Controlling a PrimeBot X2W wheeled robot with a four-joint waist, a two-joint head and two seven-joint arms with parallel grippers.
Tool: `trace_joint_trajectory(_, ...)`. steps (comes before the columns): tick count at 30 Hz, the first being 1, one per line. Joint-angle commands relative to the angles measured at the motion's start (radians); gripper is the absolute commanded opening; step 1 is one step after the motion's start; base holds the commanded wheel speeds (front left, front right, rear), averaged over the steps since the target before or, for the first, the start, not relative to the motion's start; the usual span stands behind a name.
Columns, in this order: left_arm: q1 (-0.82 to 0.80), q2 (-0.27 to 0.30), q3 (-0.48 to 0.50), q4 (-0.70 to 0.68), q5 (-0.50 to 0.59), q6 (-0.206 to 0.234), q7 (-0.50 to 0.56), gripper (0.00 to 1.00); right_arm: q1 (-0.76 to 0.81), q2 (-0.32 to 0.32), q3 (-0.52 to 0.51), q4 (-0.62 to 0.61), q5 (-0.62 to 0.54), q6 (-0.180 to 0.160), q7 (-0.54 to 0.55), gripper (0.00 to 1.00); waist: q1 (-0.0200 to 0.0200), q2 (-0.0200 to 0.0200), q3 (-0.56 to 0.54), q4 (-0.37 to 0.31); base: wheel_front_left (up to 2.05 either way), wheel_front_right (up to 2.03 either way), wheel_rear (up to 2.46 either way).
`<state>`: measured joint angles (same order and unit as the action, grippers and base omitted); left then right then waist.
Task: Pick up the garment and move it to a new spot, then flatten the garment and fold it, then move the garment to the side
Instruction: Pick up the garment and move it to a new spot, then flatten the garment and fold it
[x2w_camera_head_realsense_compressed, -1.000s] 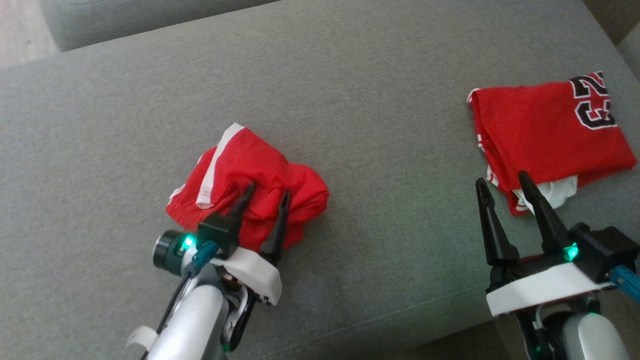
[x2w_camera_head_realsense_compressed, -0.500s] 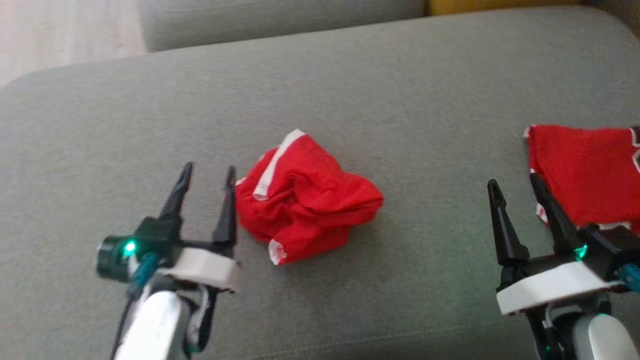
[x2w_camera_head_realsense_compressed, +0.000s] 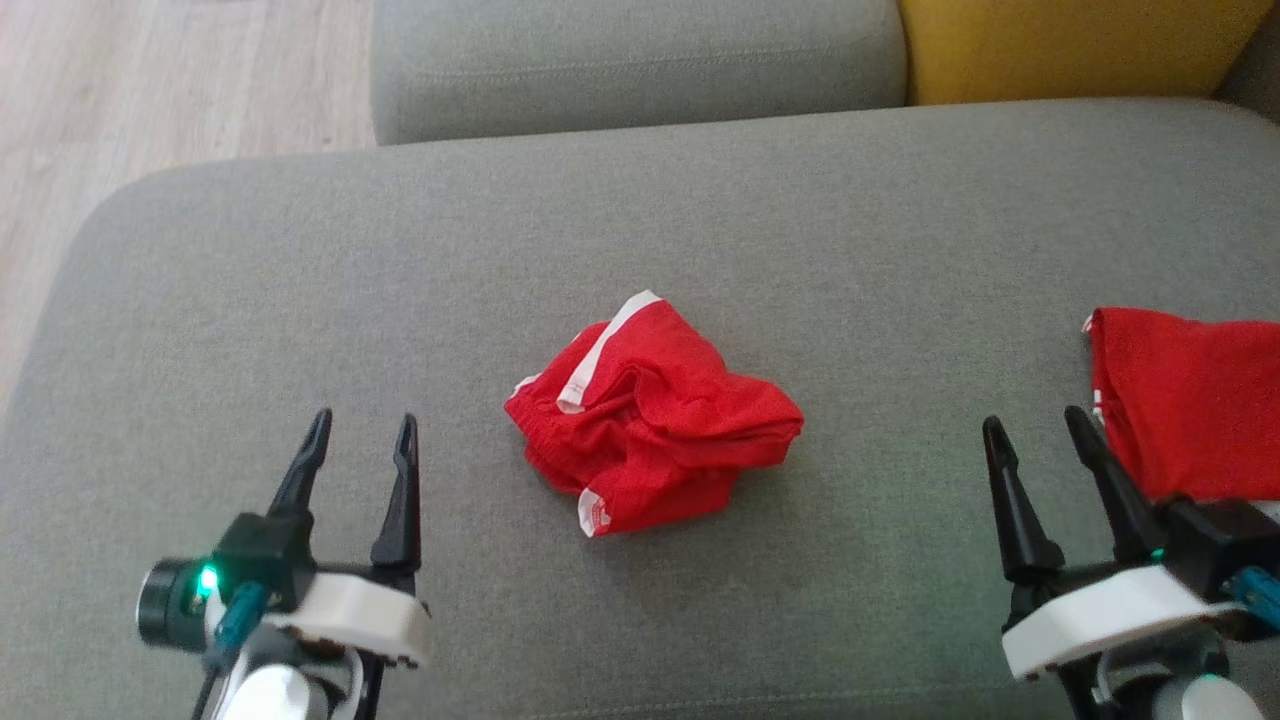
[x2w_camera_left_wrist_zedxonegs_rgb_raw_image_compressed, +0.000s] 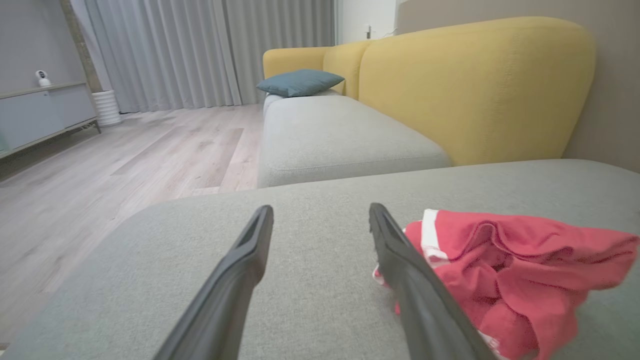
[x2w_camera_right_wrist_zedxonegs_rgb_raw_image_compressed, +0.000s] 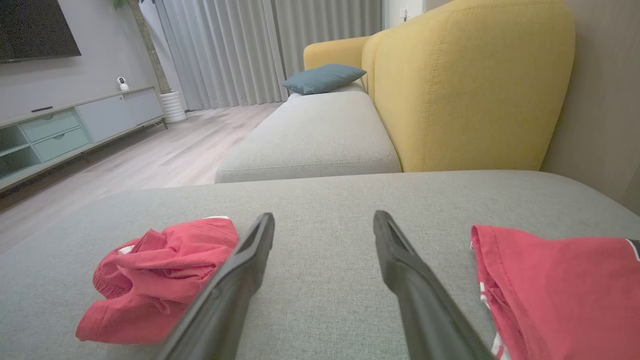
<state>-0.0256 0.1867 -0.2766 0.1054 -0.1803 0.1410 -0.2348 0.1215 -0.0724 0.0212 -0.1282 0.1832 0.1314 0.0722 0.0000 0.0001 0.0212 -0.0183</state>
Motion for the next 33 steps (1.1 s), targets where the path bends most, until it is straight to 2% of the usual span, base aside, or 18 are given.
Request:
trace_joint_trajectory(1,-0.013,0.021,0.035,-0.050,-0.005,0.009,0.008,1.00,-0.011,-0.003,0.018,-0.036,-0.006,-0.001,0.006,1.00,0.0000,-0.0001,-0.014,-0.006,0.00,0.00,0.00)
trace_joint_trajectory(13,0.052,0.035,0.030,-0.093,-0.013,0.028,0.044,1.00,0.025,0.007,0.010,-0.046,-0.012,-0.001,0.021,1.00,0.0000,-0.0001,-0.039,-0.012,0.00,0.00,0.00)
trace_joint_trajectory(28,0.054,0.039,0.018,-0.104,-0.022,0.037,0.054,1.00,0.027,0.015,0.001,-0.051,-0.010,-0.001,0.026,1.00,0.0000,-0.0001,-0.036,-0.009,0.00,0.00,0.00)
trace_joint_trajectory(33,0.043,0.038,0.013,-0.105,-0.024,0.038,0.053,1.00,0.006,-0.001,0.053,-0.041,-0.005,-0.001,0.047,1.00,0.0000,-0.0001,-0.028,-0.003,0.00,0.00,0.00)
